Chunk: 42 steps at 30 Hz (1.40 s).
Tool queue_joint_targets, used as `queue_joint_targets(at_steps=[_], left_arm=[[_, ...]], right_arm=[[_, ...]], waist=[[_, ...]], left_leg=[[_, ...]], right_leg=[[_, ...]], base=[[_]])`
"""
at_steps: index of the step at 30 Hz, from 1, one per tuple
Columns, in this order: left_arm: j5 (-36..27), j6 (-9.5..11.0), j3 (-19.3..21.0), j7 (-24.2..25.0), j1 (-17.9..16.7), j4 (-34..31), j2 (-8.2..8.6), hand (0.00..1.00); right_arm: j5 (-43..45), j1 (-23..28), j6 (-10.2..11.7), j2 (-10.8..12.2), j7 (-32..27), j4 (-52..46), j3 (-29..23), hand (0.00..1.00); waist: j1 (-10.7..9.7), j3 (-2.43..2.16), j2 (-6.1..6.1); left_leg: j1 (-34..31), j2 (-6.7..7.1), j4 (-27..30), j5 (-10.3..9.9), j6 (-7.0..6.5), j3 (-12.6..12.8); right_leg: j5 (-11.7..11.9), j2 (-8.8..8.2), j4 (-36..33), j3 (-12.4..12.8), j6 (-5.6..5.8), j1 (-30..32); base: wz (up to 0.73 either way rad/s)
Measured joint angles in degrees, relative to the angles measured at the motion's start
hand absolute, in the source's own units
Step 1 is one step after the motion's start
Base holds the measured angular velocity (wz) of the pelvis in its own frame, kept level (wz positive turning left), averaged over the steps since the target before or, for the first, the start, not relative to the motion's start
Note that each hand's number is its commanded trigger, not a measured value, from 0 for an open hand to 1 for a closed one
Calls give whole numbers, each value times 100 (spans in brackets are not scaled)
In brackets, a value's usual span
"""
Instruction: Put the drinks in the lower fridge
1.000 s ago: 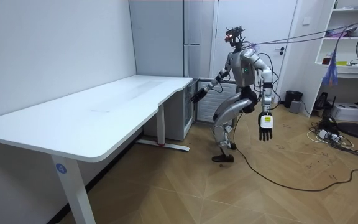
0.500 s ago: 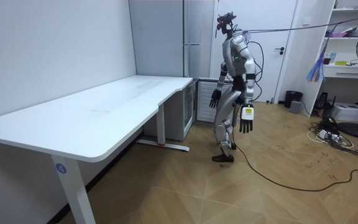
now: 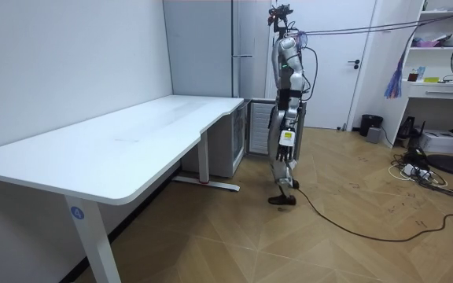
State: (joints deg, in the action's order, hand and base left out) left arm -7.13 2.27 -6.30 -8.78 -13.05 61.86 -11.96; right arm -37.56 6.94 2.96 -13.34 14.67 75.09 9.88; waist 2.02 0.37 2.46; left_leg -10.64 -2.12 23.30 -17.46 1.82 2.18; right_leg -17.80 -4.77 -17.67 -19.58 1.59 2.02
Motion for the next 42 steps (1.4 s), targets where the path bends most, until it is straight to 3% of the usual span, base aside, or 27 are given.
queue_joint_targets(at_steps=[4, 7, 8, 9, 10, 11, 12, 13, 14, 15, 16, 17, 18, 20, 24, 33, 38, 42], left_arm=[[10, 20, 52, -83, 22, -47, 19, 0], [49, 23, 176, -98, 31, -62, 41, 0], [66, 19, 177, -97, 27, -62, 51, 0], [140, 15, 180, -97, 18, -57, 75, 0], [186, 17, 194, -97, 34, -54, 99, 0], [310, 25, 403, -96, -9, -6, 118, 0], [398, 5, 674, -53, -13, 176, 135, 0], [455, -15, 778, -45, 36, 268, 148, 0], [555, -42, 837, -29, 77, 296, 222, 0], [558, -57, 824, 21, 102, 243, 271, 0], [556, -64, 821, 46, 128, 206, 286, 0], [548, -92, 832, 46, 167, 122, 273, 0], [549, -106, 832, 53, 173, 91, 275, 0], [557, -171, 853, 55, 199, 110, 312, 0], [562, -212, 961, 69, 214, 122, 366, 0], [685, -322, 1126, 64, 279, 131, 450, 0], [691, -311, 1116, 66, 303, 220, 440, 0], [841, -305, 1240, 95, 227, 217, 444, 0]], right_arm=[[38, 3, 0, 158, -72, -9, -119, 0], [39, 73, -35, 250, -133, -10, -124, 0], [41, 103, -61, 273, -147, -5, -220, 0], [40, 114, -53, 278, -182, -6, -305, 0], [41, 112, -53, 274, -206, -8, -339, 0], [73, 2, -51, 319, -267, -106, -324, 0], [200, -21, 16, 398, -325, -223, -333, 0], [232, 31, 23, 416, -353, -240, -340, 0], [230, 81, 2, 411, -401, -202, -424, 0], [238, 99, 0, 415, -433, -141, -505, 0], [248, 108, -3, 416, -448, -125, -505, 0], [315, 73, -34, 459, -466, -85, -506, 0], [405, 73, -82, 462, -449, -71, -574, 0], [637, 48, -186, 479, -448, -69, -705, 0], [1095, -84, -336, 525, -442, -91, -873, 0], [1116, -92, -432, 543, -605, -153, -909, 0], [1179, -138, -469, 541, -746, -249, -944, 0], [1405, -132, -551, 518, -972, -767, -1351, 0]], waist=[[-45, -7, -29], [-87, -16, -30], [-81, -17, -43], [-37, 21, -138], [3, 14, -184], [34, 5, -271], [-112, 30, -188], [-203, 31, -170], [-339, 26, -156], [-408, 77, -64], [-433, 78, -45], [-428, 40, 5], [-376, 15, 38], [-303, 5, 60], [-331, 13, 40], [-327, 43, -3], [-317, 50, 1], [-338, -2, -8]], left_leg=[[548, 16, -413, 8, -10, -103], [970, 80, -785, 72, -28, -305], [1153, 76, -965, 125, -48, -490], [1382, -24, -1165, 203, -86, -904], [1462, -147, -1242, 210, -90, -1199], [1481, -349, -1268, 202, -77, -1428], [1390, -432, -1197, 172, 100, -1225], [1390, -421, -1196, 171, 151, -980], [1411, -400, -1252, 172, 180, -576], [1304, -240, -1372, 222, 95, -335], [1166, -133, -1425, 298, -2, -304], [969, 68, -1439, 556, -214, -163], [1058, 98, -1400, 649, -239, 24], [1188, 178, -1396, 648, -241, 36], [1335, 291, -1409, 642, -251, 34], [1425, 289, -1399, 535, -371, 79], [1382, 294, -1350, 539, -354, 99], [1326, 284, -1263, 553, -337, 166]], right_leg=[[200, 88, 427, 183, 37, -436], [264, 94, 622, 239, 58, -714], [268, 94, 488, 235, 57, -716], [236, 121, 148, 270, 17, -556], [155, 239, 96, 406, -95, -442], [277, 604, 797, 973, -358, -163], [1014, 713, 1125, 952, -393, -155], [1030, 719, 1150, 899, -406, -207], [1029, 710, 1149, 893, -407, -313], [1028, 647, 1155, 1155, -406, -403], [1025, 604, 1156, 1296, -401, -431], [1005, 493, 1137, 1477, -366, -474], [986, 457, 1075, 1459, -303, -499], [934, 433, 1088, 1374, -217, -608], [917, 358, 1086, 1203, -190, -768], [855, 378, 1089, 1345, -99, -905], [827, 368, 1082, 1346, -137, -882], [787, 370, 1075, 1371, -169, -796]], base=[[-30], [-20], [-36], [-53], [-105], [-102], [-77], [0], [38], [42], [42], [35], [27], [-1], [-3], [-2], [-6], [-4]])
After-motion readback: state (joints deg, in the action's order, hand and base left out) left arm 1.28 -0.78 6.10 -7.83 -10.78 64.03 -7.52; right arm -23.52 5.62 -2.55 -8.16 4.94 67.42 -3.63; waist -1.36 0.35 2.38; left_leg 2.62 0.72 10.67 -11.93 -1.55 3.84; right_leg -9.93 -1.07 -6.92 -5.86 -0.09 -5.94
